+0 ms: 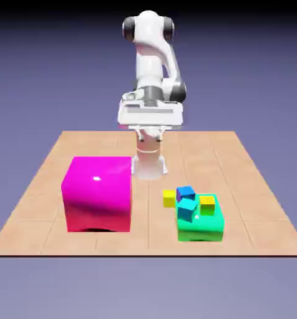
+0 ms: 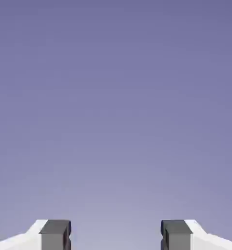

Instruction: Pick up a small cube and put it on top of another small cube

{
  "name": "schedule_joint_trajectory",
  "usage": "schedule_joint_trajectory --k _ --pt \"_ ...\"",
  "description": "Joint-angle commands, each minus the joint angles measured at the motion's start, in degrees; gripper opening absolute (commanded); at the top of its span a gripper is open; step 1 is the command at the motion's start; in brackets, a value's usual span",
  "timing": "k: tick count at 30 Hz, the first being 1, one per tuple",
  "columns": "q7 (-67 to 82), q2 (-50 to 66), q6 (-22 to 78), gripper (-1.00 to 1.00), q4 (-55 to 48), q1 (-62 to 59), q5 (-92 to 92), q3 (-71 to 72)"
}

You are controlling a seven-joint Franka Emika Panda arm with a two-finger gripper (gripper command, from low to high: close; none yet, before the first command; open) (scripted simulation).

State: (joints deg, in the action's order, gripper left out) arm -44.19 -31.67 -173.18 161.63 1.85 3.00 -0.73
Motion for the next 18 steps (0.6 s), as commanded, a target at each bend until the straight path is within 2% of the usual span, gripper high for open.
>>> schedule_joint_trajectory --k 1,18 --pt "-1.4 0.8 0.7 0.00 0.5 1.0 2.5 -0.6" --pt "-25.8 14.8 12.3 0.00 9.5 17.3 44.9 -10.9"
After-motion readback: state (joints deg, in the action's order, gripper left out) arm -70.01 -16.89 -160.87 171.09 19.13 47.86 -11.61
